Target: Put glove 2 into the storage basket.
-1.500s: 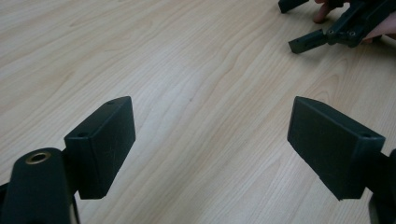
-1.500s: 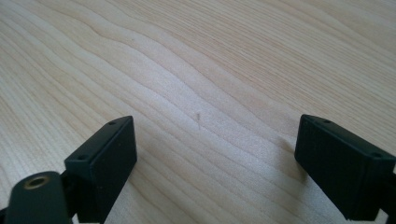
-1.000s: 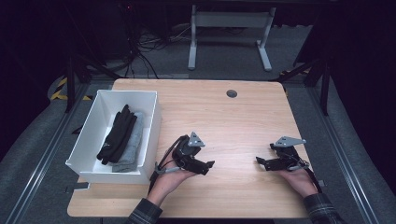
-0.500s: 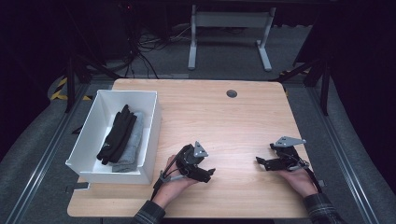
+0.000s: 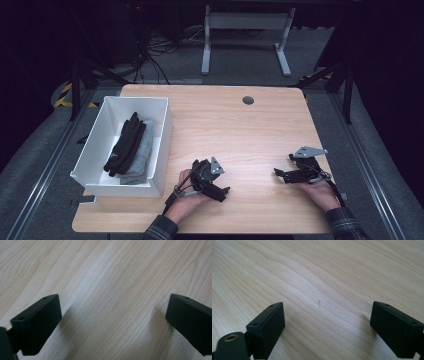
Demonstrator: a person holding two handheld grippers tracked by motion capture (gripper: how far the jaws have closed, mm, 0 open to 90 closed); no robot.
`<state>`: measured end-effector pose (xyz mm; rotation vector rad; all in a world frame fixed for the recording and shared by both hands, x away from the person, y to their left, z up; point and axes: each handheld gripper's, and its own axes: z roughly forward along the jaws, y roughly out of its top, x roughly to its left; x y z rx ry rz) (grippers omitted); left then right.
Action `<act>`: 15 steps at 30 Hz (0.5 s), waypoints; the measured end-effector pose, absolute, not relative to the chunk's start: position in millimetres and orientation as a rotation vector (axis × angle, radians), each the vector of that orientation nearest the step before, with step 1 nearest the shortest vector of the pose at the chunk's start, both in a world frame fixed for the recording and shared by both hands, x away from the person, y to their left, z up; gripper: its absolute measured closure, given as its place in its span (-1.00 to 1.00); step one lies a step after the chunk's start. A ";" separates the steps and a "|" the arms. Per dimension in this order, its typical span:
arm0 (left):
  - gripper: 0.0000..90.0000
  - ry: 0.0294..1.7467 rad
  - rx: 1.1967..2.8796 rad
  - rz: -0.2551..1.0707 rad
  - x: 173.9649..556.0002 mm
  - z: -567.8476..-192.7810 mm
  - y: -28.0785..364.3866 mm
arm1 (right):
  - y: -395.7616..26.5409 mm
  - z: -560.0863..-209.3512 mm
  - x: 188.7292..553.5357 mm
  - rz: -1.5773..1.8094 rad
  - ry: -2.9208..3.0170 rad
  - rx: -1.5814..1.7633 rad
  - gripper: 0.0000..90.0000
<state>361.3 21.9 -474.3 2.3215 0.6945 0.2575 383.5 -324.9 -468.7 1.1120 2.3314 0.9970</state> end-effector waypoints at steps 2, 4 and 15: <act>-1.00 0.672 2.306 0.248 361.3 -476.3 23.1 | -324.9 -468.7 383.4 0.997 2.331 1.112 -0.71; -1.00 0.671 2.305 0.246 361.0 -476.3 23.1 | -325.0 -468.7 383.4 0.998 2.331 1.112 -0.71; -0.99 0.663 2.307 0.234 360.2 -476.4 22.9 | -325.0 -468.7 383.3 0.998 2.332 1.111 -0.71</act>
